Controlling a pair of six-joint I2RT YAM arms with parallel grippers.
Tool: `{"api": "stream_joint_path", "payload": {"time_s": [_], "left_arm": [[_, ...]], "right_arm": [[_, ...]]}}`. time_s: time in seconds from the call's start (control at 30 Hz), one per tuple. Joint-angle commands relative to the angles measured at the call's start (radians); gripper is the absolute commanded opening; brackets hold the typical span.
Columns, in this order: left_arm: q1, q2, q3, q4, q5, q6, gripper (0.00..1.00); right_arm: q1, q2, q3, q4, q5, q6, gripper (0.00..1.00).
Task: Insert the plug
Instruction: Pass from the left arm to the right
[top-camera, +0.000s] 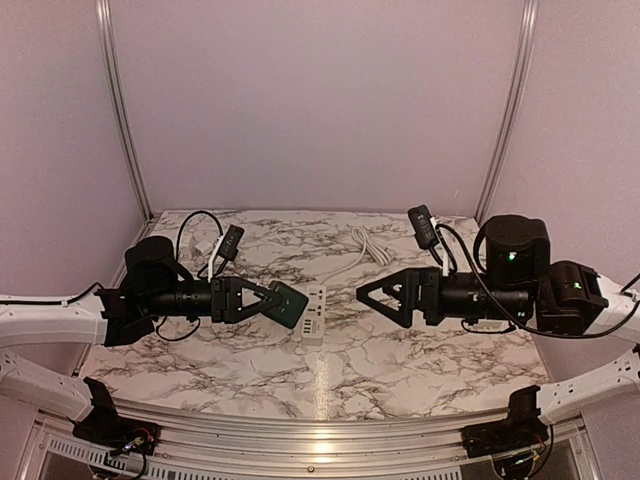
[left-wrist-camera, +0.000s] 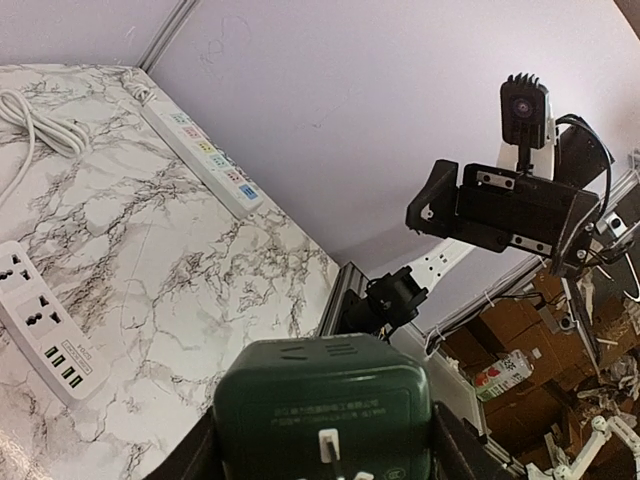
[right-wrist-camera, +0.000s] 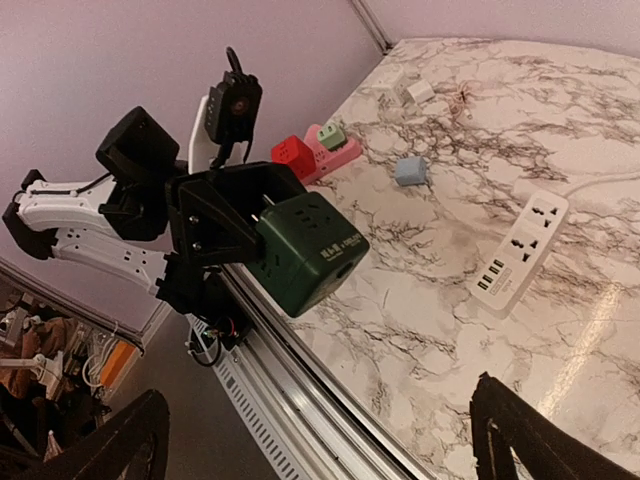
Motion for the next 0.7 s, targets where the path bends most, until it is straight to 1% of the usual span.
{"api": "stream_joint_path", "payload": {"time_s": [0.0, 0.03, 0.1, 0.23, 0.4, 0.53, 0.67], "left_arm": [[-0.005, -0.024, 0.043, 0.073, 0.034, -0.015, 0.00], [-0.005, -0.029, 0.043, 0.073, 0.041, -0.017, 0.00], [-0.009, -0.044, 0.038, 0.073, 0.048, -0.019, 0.00], [-0.033, -0.081, 0.031, 0.077, 0.057, -0.004, 0.00], [-0.087, -0.131, 0.036, 0.106, 0.063, 0.009, 0.00], [-0.117, -0.140, 0.038, 0.174, 0.064, -0.012, 0.00], [-0.150, -0.135, 0.052, 0.227, 0.063, -0.024, 0.00]], "right_arm": [[-0.005, -0.077, -0.086, 0.196, -0.026, -0.036, 0.99], [-0.005, -0.087, -0.119, 0.233, -0.032, -0.027, 0.99], [-0.005, -0.090, -0.174, 0.322, -0.102, -0.042, 0.98], [-0.005, -0.062, -0.211, 0.447, -0.179, -0.031, 0.99], [-0.005, -0.056, -0.222, 0.544, -0.169, -0.022, 0.99], [-0.005, -0.022, -0.206, 0.584, -0.144, -0.018, 0.98], [-0.004, 0.005, -0.236, 0.710, -0.182, -0.006, 0.93]]}}
